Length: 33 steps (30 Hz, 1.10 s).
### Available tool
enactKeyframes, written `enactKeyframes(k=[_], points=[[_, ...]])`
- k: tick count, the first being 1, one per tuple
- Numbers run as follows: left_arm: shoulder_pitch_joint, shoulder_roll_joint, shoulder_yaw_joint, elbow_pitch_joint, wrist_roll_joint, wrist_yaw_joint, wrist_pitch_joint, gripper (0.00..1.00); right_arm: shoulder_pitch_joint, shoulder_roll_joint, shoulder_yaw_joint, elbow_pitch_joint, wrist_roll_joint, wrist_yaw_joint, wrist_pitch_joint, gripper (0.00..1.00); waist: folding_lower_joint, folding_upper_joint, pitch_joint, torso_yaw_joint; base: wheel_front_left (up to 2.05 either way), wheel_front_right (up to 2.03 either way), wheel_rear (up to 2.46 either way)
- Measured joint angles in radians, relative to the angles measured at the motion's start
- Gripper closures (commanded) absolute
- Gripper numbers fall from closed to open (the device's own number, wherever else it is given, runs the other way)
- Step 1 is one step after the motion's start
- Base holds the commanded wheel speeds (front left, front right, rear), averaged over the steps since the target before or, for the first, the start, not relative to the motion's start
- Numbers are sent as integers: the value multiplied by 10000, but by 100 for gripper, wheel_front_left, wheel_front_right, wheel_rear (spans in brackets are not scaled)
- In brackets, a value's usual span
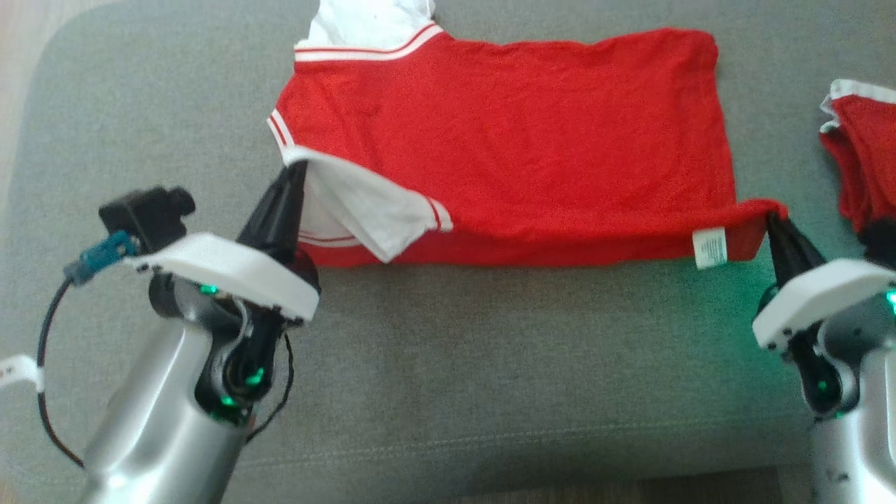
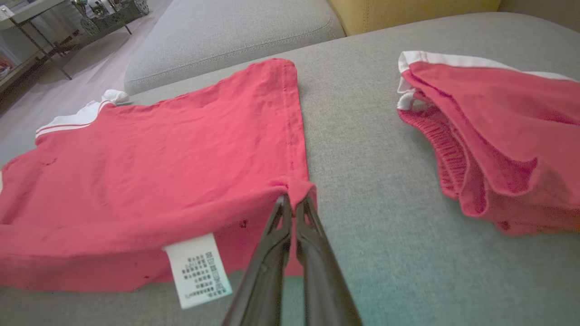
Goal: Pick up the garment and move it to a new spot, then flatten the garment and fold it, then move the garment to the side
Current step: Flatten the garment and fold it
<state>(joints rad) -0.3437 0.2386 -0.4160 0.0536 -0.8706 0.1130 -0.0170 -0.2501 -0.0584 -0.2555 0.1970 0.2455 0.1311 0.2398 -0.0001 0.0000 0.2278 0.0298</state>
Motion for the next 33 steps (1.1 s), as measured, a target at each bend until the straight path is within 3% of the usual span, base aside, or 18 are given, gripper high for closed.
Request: enactKeyframes(k=[11,12,13,14,15,16,23,33], points=[[-1777,-217,-2,1996,466,-608,-765,100,-2122,-173,320,1772,-232,0,-846,100,0,0,959,-97,0,0,0],[-1913,-251,8,2161,533,-616,-892,100,-2267,-194,343,1954,-261,0,-903,94,0,0,1042,-105,0,0,0],[-2028,-291,33,2326,556,-617,-1009,100,-2382,-211,366,2109,-261,0,-949,60,0,0,1117,-115,0,0,0],[-2111,-322,48,2497,577,-617,-1101,81,-2473,-215,395,2259,-261,0,-1057,6,1,0,1178,-129,0,0,0],[-2173,-343,44,2671,614,-617,-1170,31,-2554,-213,397,2401,-265,0,-1189,0,1,0,1222,-148,0,0,0],[-2188,-374,46,2815,614,-617,-1191,0,-2605,-213,387,2512,-291,0,-1335,0,1,0,1244,-169,0,0,0],[-1881,-483,12,2905,932,-560,-1783,0,-2415,-123,326,2504,-56,0,-2362,0,0,0,1070,-248,0,0,0],[417,-173,-291,2778,1551,433,-1990,0,-495,36,621,1381,901,0,-2765,0,0,0,792,-364,0,0,0]])
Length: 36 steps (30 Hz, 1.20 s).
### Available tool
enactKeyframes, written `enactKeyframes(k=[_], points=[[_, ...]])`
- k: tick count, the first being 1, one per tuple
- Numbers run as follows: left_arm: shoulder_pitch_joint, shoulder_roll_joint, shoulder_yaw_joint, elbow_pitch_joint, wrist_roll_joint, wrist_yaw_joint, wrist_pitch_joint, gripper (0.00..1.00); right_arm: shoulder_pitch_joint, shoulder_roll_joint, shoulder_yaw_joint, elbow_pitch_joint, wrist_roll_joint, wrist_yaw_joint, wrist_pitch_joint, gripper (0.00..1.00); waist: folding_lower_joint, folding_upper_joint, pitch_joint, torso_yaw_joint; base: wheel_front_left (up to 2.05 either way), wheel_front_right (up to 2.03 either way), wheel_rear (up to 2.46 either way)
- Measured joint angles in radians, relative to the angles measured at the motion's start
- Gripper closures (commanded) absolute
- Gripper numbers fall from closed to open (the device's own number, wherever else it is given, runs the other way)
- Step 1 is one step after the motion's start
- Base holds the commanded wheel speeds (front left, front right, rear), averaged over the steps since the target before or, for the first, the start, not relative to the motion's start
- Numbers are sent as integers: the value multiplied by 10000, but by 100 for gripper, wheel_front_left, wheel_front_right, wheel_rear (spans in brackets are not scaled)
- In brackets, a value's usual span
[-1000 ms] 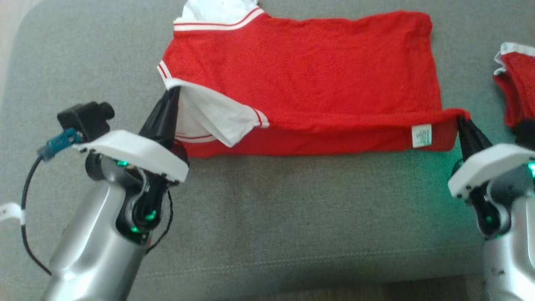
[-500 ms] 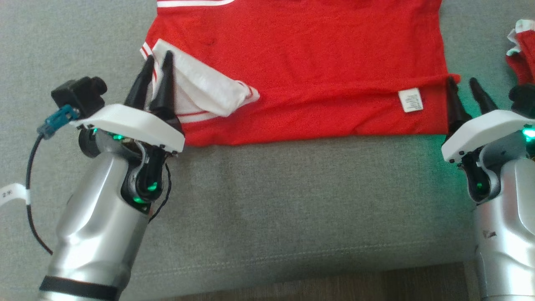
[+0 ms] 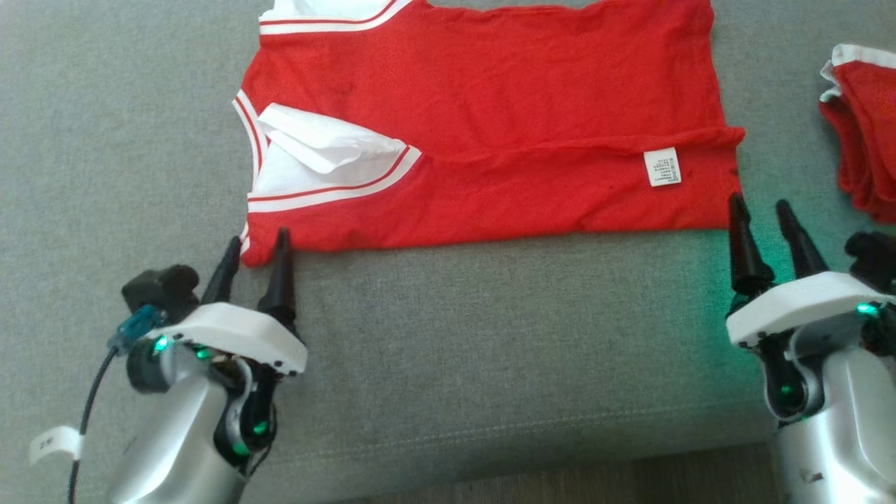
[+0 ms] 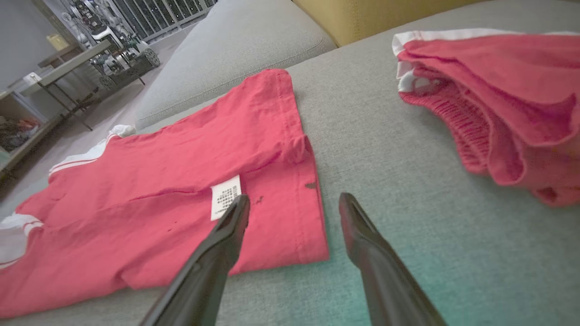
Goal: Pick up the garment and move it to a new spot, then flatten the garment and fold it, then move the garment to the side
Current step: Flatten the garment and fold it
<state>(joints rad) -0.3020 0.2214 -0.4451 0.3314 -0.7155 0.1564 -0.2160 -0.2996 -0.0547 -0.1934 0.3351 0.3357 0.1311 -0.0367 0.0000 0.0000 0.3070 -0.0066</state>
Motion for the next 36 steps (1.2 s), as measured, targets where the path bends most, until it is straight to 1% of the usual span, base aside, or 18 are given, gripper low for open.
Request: enactKeyframes(k=[5,7,9,10,11,12,13,14,21,27,28,29,30,34,36], points=[[-156,153,36,468,192,211,-56,0,154,27,362,-119,543,0,-111,0,0,0,-26,-129,0,0,0],[-261,153,-33,713,192,213,146,0,178,27,368,-96,543,0,-134,0,0,0,-34,-165,0,0,0],[-360,153,-178,995,173,174,568,0,178,27,385,-29,562,0,-132,0,0,0,-34,-203,0,0,0],[-384,153,-236,1078,174,100,667,0,177,27,389,21,583,0,-130,0,0,0,-29,-213,0,0,0],[-424,155,-249,1135,174,94,746,5,174,27,389,94,617,0,-128,0,0,0,-27,-219,0,0,0],[-481,174,-270,1202,174,88,813,53,170,27,416,180,619,0,-98,0,0,0,-27,-220,0,0,0],[-546,198,-282,1260,174,36,836,90,159,27,451,276,619,0,-75,0,0,0,-27,-221,0,0,0],[-589,228,-278,1310,174,15,836,100,133,29,466,405,617,0,-75,0,0,0,-28,-219,0,0,0],[-636,259,-430,1507,176,-146,826,100,-637,29,290,1609,493,0,-52,0,0,0,-74,-47,0,0,0],[-701,255,-558,1605,176,-249,825,100,-1337,23,75,2907,81,0,194,0,0,0,-124,166,0,0,0],[-704,253,-575,1630,176,-257,825,100,-1425,23,61,3074,40,0,211,4,0,0,-138,203,0,0,0],[-707,253,-591,1649,176,-267,825,100,-1493,21,65,3175,-33,0,211,59,0,0,-154,237,0,0,0],[-709,253,-598,1672,176,-303,823,100,-1547,15,61,3248,-35,0,209,100,0,0,-175,266,0,0,0],[-718,278,-663,1676,199,-345,780,100,-1590,25,104,3329,-111,0,270,100,0,0,-280,309,0,0,0],[-706,385,-786,1513,293,-349,782,100,-1491,13,107,3114,-194,0,341,100,0,0,-356,303,0,0,0]])
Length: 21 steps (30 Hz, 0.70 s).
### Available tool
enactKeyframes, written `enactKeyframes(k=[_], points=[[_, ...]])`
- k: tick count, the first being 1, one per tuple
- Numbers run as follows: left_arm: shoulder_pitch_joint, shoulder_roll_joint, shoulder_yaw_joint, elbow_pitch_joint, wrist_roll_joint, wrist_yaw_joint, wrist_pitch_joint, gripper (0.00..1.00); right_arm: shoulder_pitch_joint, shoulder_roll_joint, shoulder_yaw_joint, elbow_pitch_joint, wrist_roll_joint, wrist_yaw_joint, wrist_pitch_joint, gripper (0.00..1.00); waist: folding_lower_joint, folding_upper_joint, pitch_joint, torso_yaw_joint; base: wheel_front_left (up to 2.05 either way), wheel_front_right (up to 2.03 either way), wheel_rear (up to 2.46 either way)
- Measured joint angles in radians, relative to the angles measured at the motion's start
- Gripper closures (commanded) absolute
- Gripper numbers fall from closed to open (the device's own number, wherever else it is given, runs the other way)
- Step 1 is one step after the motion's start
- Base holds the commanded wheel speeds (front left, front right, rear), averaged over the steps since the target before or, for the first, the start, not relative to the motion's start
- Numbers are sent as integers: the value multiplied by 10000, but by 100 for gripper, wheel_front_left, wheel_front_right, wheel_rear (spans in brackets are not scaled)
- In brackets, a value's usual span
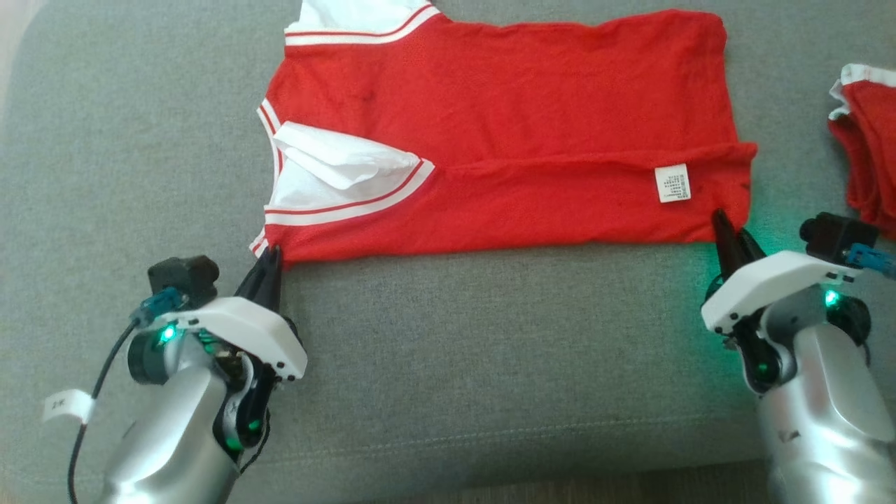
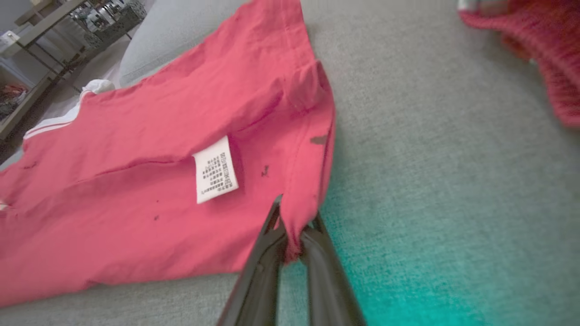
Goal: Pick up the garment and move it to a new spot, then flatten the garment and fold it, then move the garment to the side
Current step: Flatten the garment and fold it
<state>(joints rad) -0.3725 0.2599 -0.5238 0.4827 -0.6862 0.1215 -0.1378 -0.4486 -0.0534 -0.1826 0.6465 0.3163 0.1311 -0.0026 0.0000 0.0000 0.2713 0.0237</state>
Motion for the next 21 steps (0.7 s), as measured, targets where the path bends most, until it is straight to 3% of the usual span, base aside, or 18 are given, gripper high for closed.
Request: enactKeyframes(k=[4,11,16,20,21], points=[[326,483,-92,-754,4,-31,140,100,672,-305,267,-922,77,0,550,100,0,0,-216,-29,0,0,0],[2008,1267,-282,-2696,88,464,1005,100,2641,-1022,251,-2993,828,0,2000,100,0,0,-541,38,0,0,0],[3205,1687,-541,-4077,81,1041,1735,100,3775,-1095,-86,-4142,1095,0,2821,100,0,0,-613,85,0,0,0],[3782,1758,-725,-4552,-92,1164,2027,100,4147,-1003,-297,-4470,1239,0,3095,100,0,0,-637,98,0,0,0],[3905,1756,-773,-4621,-136,1208,2096,100,4217,-941,-374,-4533,1296,0,3114,68,0,0,-646,103,0,0,0]])
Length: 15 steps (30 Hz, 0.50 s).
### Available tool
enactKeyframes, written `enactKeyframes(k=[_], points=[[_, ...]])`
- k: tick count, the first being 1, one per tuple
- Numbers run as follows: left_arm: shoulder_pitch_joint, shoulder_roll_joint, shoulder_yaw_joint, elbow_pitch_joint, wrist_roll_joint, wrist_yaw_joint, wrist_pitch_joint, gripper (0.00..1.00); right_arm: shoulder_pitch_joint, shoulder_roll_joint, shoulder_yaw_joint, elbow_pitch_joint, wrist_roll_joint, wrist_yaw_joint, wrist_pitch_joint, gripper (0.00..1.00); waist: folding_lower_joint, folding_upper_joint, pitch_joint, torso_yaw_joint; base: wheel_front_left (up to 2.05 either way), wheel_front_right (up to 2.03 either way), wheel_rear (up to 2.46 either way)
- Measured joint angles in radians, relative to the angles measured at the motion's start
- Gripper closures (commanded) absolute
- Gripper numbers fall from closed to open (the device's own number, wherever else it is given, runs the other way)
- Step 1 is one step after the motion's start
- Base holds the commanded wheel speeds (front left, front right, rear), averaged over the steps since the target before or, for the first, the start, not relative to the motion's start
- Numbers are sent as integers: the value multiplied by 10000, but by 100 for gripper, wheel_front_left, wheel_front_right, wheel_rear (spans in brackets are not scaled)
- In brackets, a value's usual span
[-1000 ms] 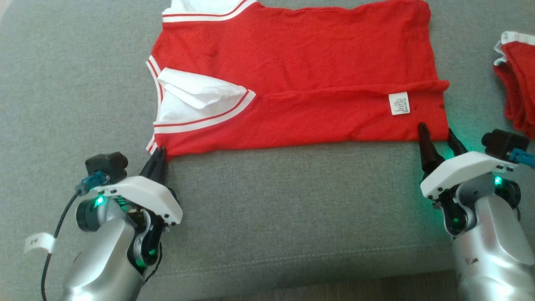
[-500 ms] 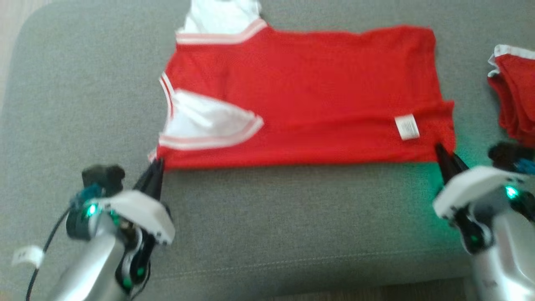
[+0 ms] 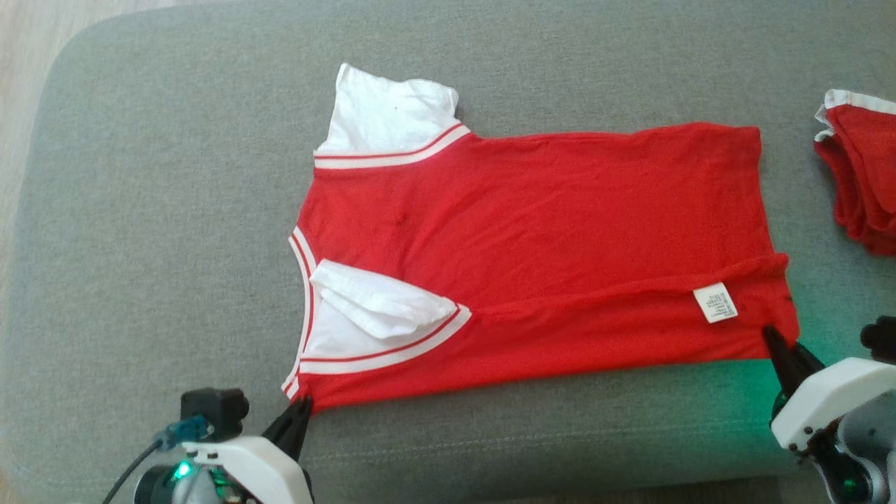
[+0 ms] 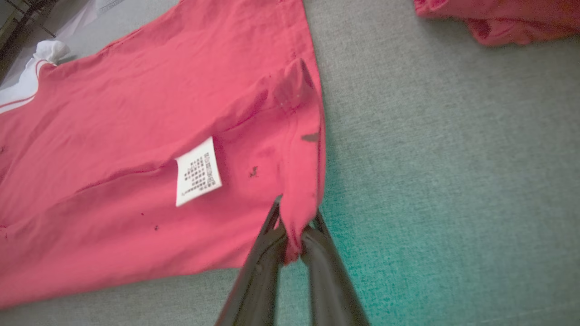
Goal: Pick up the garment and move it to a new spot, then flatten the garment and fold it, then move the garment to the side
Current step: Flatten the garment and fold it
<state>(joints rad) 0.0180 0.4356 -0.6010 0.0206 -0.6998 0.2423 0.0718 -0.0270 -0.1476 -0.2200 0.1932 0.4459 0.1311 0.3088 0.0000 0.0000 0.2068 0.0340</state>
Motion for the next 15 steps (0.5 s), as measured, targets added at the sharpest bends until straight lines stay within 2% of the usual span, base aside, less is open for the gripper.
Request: enactKeyframes(k=[1,2,3,4,11,15], points=[[82,0,-23,-33,0,65,61,100,23,54,-56,-42,13,0,52,23,0,0,-12,0,0,0,0],[128,0,-23,-56,-19,136,117,100,23,123,-127,-96,12,0,54,0,0,0,-23,-3,0,0,0],[135,0,-25,-63,-38,169,119,31,23,190,-211,-169,8,0,50,0,0,0,-28,-10,0,0,0],[130,0,-19,-88,-36,244,148,0,23,240,-291,-251,-8,0,25,0,0,0,-29,-21,0,0,0],[-108,272,286,-780,165,621,232,0,21,562,-861,-1243,-610,0,-675,0,0,0,79,-214,0,0,0],[-1730,531,671,-1344,500,543,330,0,0,805,-514,-1889,-667,0,-815,0,0,0,261,-328,0,0,0]])
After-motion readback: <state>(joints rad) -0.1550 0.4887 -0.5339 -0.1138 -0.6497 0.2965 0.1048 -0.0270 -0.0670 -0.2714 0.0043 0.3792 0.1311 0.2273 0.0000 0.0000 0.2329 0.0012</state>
